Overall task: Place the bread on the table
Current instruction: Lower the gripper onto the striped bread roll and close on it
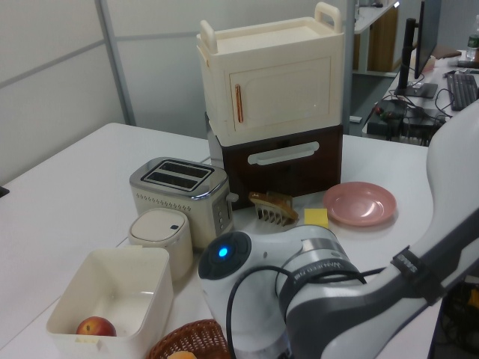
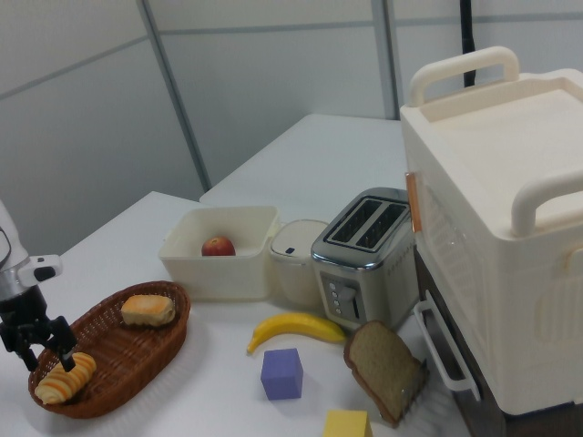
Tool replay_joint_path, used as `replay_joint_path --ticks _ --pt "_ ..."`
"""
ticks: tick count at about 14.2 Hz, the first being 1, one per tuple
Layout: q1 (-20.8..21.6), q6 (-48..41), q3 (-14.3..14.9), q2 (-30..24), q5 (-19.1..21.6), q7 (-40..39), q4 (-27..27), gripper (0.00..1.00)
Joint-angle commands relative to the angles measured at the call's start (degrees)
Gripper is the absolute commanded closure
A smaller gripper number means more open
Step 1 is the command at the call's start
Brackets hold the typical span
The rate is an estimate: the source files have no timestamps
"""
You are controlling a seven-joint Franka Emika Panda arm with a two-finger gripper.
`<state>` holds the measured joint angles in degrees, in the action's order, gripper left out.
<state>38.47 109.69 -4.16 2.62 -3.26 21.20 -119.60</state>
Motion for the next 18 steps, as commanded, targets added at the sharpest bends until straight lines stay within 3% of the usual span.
replay_joint_path --ticks 1,10,11,13,14,18 --pt "0.5 2.5 -0.8 -1.0 -0.5 1.8 -1.9 0.0" --pt "0.4 5.0 -0.8 1.8 -0.8 1.7 -2.8 0.0" --pt "0.4 5.0 -0.8 1.9 -0.9 1.6 -2.7 0.05" --pt "0.3 5.0 -0.8 1.9 -1.0 2.5 -2.7 0.85" --pt "0.3 5.1 -0.8 1.9 -1.0 3.0 -2.7 1.0" --pt "-0.1 5.1 -0.8 1.8 -1.0 3.1 -2.5 1.0"
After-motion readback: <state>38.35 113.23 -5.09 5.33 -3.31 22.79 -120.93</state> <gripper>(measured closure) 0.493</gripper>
